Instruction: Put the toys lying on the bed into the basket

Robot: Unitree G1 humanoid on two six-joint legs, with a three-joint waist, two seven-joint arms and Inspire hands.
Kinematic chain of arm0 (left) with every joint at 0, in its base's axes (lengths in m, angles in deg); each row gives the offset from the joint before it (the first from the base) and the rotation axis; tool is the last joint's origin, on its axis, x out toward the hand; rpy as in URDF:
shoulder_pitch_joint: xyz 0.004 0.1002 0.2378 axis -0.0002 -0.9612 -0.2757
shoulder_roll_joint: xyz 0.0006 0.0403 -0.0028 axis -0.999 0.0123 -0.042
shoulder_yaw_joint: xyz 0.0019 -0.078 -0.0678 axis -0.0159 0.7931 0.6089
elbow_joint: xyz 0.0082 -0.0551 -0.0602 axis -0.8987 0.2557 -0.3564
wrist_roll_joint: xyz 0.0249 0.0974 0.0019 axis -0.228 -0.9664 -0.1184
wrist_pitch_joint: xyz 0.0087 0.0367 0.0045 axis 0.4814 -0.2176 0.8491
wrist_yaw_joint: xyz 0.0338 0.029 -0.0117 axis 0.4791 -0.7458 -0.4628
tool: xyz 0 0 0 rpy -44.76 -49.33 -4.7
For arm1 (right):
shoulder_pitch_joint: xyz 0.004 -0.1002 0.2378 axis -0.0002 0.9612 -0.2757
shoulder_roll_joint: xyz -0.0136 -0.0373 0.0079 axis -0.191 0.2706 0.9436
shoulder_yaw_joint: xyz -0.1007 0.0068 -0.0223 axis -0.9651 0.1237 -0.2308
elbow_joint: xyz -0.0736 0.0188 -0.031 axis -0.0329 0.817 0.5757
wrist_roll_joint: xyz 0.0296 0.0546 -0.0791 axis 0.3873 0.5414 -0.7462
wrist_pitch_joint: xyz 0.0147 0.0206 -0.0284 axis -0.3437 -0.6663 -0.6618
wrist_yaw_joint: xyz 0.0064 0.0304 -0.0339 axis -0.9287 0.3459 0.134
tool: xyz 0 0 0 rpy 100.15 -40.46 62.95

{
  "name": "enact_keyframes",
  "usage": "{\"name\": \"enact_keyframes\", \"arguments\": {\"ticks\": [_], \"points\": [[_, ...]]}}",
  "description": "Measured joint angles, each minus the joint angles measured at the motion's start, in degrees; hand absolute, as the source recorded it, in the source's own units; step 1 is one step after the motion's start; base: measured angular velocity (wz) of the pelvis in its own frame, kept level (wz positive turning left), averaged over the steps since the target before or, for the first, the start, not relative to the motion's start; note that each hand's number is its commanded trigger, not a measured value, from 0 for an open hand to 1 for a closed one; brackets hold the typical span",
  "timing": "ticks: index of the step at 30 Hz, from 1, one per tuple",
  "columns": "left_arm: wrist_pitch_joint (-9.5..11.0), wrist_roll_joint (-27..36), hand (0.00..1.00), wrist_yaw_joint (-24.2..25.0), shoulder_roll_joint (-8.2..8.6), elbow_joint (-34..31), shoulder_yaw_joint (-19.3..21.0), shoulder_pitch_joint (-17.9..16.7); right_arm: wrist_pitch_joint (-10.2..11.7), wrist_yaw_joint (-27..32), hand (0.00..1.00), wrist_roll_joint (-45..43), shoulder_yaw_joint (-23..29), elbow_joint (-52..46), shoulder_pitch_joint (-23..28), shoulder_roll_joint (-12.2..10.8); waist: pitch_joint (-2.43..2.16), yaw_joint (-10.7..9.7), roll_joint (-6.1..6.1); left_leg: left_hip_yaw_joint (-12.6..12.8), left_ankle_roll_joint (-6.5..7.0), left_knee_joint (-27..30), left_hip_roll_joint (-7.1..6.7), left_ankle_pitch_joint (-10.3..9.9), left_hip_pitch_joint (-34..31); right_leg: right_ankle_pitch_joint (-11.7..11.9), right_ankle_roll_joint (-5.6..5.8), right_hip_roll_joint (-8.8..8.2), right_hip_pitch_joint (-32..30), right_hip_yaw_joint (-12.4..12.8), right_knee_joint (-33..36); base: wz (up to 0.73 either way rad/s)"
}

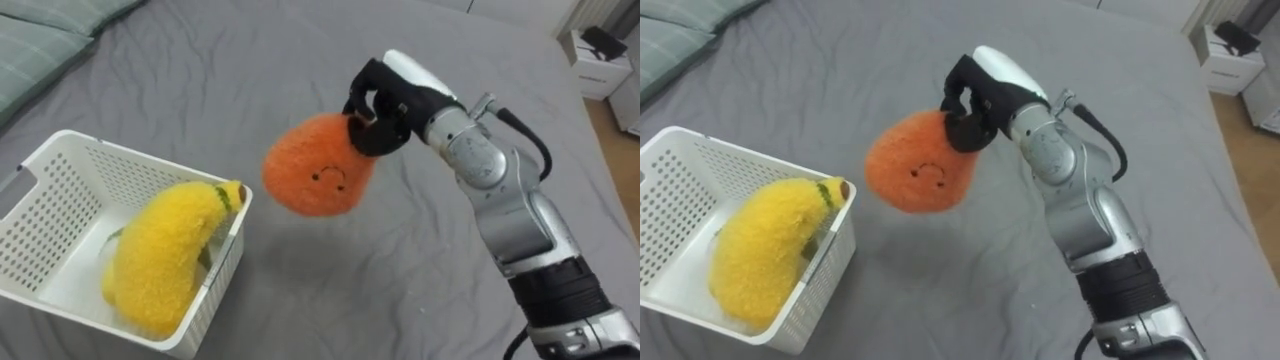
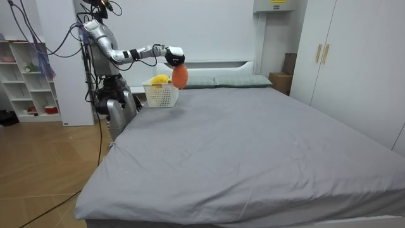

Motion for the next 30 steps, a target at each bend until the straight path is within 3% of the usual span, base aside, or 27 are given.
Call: {"name": "enact_keyframes", "arguments": {"ticks": [8, 23, 27, 30], "points": [[-0.1, -2.0, 0.0, 0.0, -0.18, 0.0, 1.5, -0.1, -0.2, 0.8, 1.0, -0.8, 0.0, 0.0, -4.1, 1.2, 0.08, 0.3, -0.05, 0.1, -0.05, -0.1, 0.13, 0.0, 0.4, -0.1, 0.09, 0.1, 0.3, 0.1, 0.4, -0.01], [-0.2, -2.0, 0.0, 0.0, -0.15, 0.0, 2.2, 0.8, -0.7, 2.0, 1.0, -2.5, -1.0, -0.1, -10.3, 1.1, 0.36, 2.0, -0.83, -0.7, 0.11, -0.4, -0.07, -0.1, 0.3, -0.1, 0.09, 0.17, 0.3, -1.2, 0.1, 0.02], [-0.3, -1.9, 0.0, 0.0, -0.13, 0.1, 2.0, 0.9, -1.8, 1.9, 1.0, -2.3, -3.4, -0.1, -13.0, 0.7, 0.47, 2.2, -1.13, -1.2, 0.11, -0.3, -0.05, -0.1, 0.0, -0.1, 0.1, 0.02, 0.3, -2.2, 0.1, 0.06], [-0.3, -1.9, 0.0, 0.0, -0.11, 0.1, 2.1, 1.7, -1.8, 1.9, 1.0, -2.3, -5.1, -0.1, -13.9, 0.6, 0.47, 3.4, -1.56, -1.5, 0.11, -0.3, -0.08, -0.1, -0.4, -0.1, 0.12, 0.05, 0.3, -2.5, 0.1, 0.05]]}}
